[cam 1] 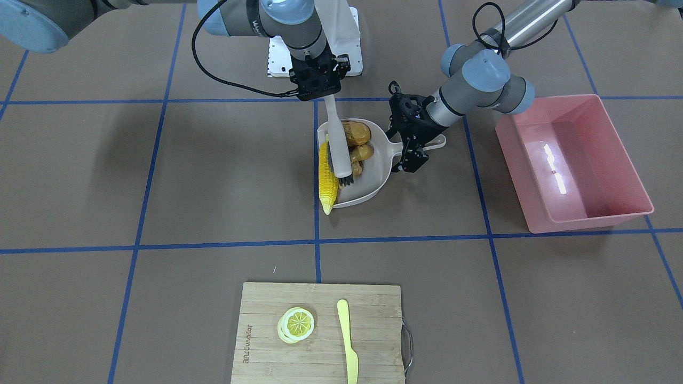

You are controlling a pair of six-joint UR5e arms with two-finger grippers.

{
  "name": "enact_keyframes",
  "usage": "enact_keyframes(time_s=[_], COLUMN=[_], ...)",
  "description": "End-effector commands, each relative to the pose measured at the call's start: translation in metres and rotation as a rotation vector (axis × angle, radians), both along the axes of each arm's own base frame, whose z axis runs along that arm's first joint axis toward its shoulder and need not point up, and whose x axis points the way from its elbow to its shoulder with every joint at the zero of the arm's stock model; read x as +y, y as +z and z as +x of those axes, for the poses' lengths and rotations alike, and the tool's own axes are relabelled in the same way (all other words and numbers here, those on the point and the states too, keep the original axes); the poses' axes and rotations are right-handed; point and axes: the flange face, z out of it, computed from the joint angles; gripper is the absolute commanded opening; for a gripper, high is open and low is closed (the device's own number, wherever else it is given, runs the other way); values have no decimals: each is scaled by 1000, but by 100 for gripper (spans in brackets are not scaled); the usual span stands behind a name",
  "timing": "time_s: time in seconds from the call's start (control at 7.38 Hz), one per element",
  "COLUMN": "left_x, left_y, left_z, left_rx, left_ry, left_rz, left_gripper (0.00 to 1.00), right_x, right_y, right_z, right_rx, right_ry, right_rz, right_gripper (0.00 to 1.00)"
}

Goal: Sweep and dump trash into bin
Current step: 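Sweep the corn cob into the dustpan with the brush in the right gripper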

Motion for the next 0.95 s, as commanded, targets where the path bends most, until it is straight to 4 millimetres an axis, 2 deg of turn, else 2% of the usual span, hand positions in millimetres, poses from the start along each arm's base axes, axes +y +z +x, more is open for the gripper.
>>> enact_keyframes(time_s=[0.0,0.14,0.27,0.41,0.81], left_x=[0,0,0,0,0], left_y=[0,1,1,1,1], left_z=[0,0,0,0,0], left_rx=[1,-1,-2,-2,-2], left_ry=[1,0,0,0,0], left_rz=[0,0,-1,-1,-1], left_gripper=[98,98,98,98,98], right_x=[-7,-8,-18,-23,-14], right_y=[-26,-33,-39,-51,-62], right_z=[-16,-20,-12,1,44], right_rx=[-7,-11,-20,-7,29], right_ry=[11,11,18,15,20], right_rz=[-4,-3,-9,-28,-42], right_gripper=[0,0,0,0,0])
